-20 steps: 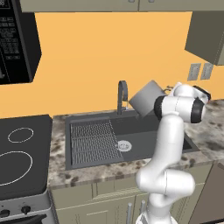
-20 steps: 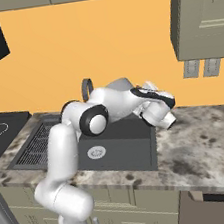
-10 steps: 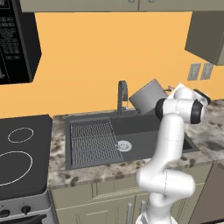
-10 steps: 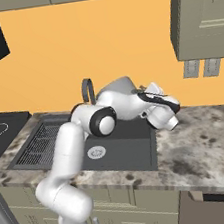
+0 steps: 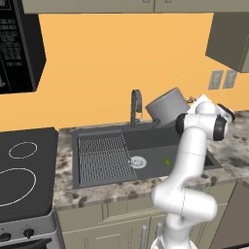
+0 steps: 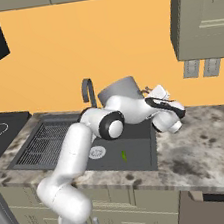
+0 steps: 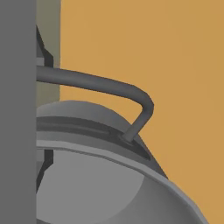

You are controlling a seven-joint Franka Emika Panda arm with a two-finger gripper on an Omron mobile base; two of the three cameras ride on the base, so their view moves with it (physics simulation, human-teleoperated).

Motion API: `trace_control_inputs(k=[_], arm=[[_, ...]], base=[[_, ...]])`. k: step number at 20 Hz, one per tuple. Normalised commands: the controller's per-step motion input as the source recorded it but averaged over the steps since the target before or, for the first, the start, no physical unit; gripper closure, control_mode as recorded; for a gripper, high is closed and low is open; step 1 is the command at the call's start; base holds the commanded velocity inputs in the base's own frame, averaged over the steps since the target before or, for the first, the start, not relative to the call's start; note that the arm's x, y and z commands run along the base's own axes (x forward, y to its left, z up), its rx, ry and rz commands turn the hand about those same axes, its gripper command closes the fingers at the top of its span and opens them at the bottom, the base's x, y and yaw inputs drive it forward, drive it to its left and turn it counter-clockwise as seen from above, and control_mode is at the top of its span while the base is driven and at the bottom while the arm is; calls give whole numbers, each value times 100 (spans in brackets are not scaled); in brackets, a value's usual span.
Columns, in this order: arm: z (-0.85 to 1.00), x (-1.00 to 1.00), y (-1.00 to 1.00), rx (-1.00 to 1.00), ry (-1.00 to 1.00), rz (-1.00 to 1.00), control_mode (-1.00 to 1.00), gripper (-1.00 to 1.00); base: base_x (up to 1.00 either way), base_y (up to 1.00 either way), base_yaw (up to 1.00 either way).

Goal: Dump the lemon wedge from the pot into the sink. Then turn on the water and wash the lemon wedge. Then turn off the water and put the lemon wedge back in the pot.

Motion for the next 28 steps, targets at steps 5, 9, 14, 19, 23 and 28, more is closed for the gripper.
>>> trace_control_inputs(k=[5, 9, 14, 19, 23, 28], arm=[[0, 9, -17, 14, 7, 11, -100, 100], [0, 5, -12, 9, 8, 8, -100, 100], [10, 0, 0, 1, 3, 0, -100, 100], [28, -4, 0, -7, 0, -8, -100, 100], [41, -13, 0, -12, 0, -12, -100, 100], [37, -23, 0, -15, 1, -14, -100, 100]], base=[[0, 0, 0], [0, 0, 0], [0, 0, 0], [0, 0, 0], [0, 0, 0], [0, 0, 0]])
